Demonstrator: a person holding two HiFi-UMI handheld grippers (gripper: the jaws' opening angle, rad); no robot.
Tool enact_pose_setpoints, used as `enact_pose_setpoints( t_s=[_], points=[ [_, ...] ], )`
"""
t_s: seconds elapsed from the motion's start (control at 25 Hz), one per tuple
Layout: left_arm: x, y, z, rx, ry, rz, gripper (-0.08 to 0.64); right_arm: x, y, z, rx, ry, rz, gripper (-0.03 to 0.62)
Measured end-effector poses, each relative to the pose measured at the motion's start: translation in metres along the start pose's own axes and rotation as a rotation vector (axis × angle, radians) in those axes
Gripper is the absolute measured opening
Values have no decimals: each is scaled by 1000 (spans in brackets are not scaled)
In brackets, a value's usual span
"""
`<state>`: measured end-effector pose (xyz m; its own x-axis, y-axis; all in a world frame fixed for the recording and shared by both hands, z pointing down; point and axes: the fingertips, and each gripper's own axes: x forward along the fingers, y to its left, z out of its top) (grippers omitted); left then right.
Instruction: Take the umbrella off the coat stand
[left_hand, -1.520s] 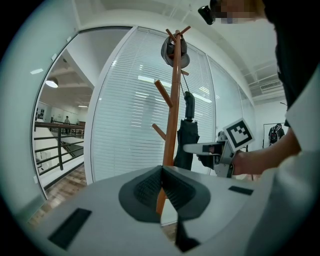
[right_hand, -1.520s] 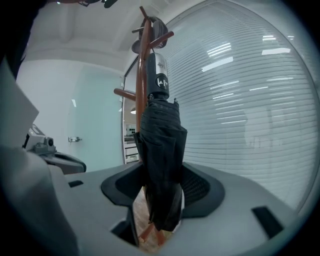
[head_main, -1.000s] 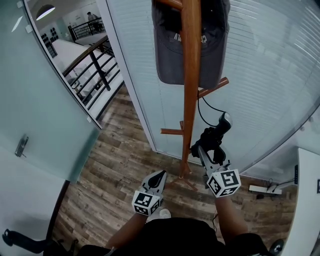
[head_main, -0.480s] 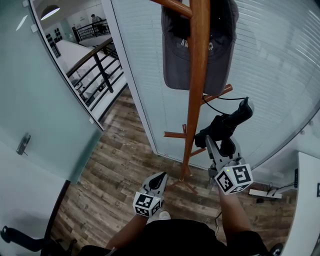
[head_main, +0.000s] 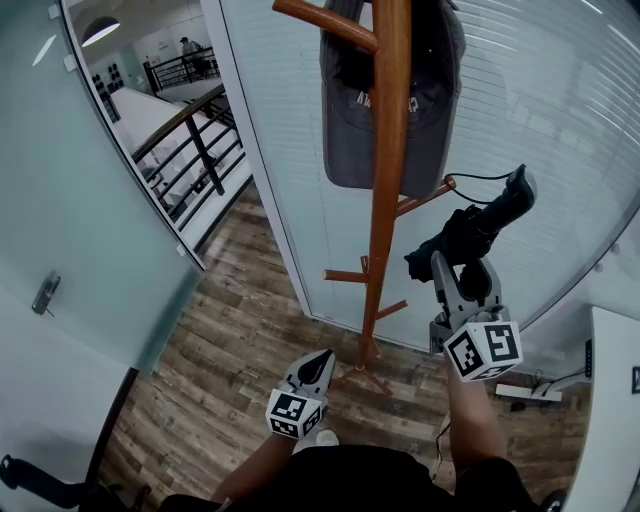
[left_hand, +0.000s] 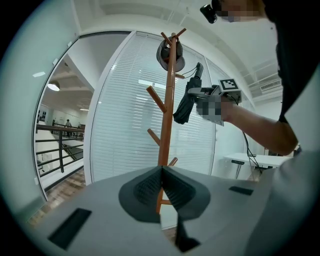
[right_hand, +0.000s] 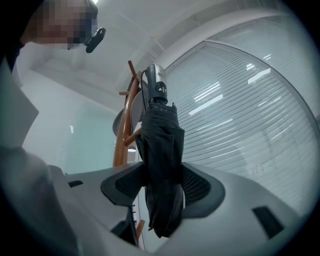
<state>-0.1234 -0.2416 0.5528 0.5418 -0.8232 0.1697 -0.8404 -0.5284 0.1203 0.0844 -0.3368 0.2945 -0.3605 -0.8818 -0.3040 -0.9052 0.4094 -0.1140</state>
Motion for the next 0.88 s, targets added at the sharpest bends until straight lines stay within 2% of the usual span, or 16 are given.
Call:
enact_pose_setpoints(
  t_s=[0.16, 0.32, 0.68, 0.88],
  points=[
    [-2, -2, 10, 12, -13, 8, 11, -5, -15, 18, -3, -32, -36, 230],
    [-5, -3, 22, 2, -44, 13, 12, -15, -17, 23, -30, -25, -38, 230],
    [-1, -19, 46, 11, -85, -16, 12, -44, -5, -7, -46, 57, -4, 229],
    [-4, -31, 44, 2, -91, -17, 12, -64, 0, -25, -29, 86, 19, 227]
  ],
)
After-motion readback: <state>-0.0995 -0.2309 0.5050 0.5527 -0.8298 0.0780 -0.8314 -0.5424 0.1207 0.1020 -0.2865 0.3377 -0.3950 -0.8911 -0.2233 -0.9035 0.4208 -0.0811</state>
